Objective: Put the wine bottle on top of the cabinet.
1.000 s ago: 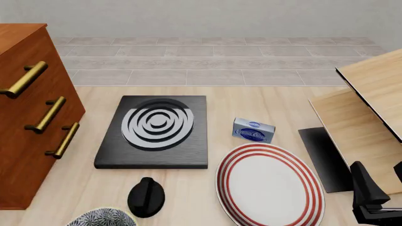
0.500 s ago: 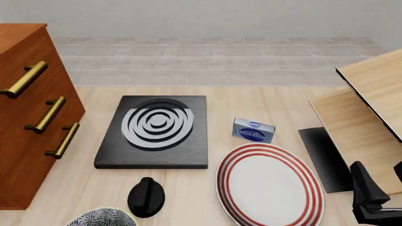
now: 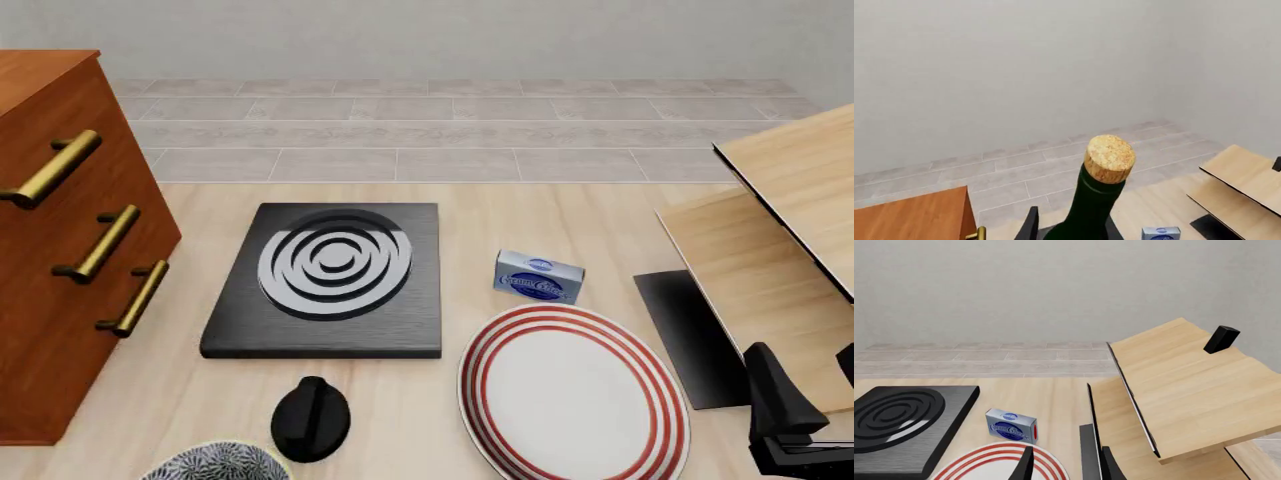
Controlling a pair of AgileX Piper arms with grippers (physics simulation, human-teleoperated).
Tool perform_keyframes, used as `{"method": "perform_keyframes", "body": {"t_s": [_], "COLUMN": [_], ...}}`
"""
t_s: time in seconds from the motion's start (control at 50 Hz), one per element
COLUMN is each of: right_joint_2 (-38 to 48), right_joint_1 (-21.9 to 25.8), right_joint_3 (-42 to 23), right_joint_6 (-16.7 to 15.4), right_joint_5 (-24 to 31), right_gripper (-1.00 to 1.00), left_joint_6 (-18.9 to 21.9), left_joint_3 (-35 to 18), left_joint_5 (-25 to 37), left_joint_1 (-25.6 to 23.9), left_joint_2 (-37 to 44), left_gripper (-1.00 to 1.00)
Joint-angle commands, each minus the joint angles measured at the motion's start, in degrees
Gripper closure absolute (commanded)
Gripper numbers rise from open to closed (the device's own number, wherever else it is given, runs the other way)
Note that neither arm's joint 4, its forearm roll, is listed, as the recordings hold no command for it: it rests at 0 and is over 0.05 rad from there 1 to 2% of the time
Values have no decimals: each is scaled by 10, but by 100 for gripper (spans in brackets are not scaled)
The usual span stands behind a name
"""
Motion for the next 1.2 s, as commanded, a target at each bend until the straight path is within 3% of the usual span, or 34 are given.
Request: {"method": "perform_keyframes", "body": {"t_s": [0.02, 0.78, 1.2], "right_joint_2": [0, 0, 0], "right_joint_1": [0, 0, 0], "right_joint_3": [0, 0, 0], "right_joint_6": [0, 0, 0], "right_joint_5": [0, 0, 0], "right_gripper": [-100, -100, -100], "left_joint_6": [26, 39, 45], "left_joint_3": [-60, -147, -111], "left_joint_5": [20, 19, -37], "left_joint_1": [43, 185, 273], "left_joint_2": [46, 170, 210], "left_gripper": [100, 100, 100]}}
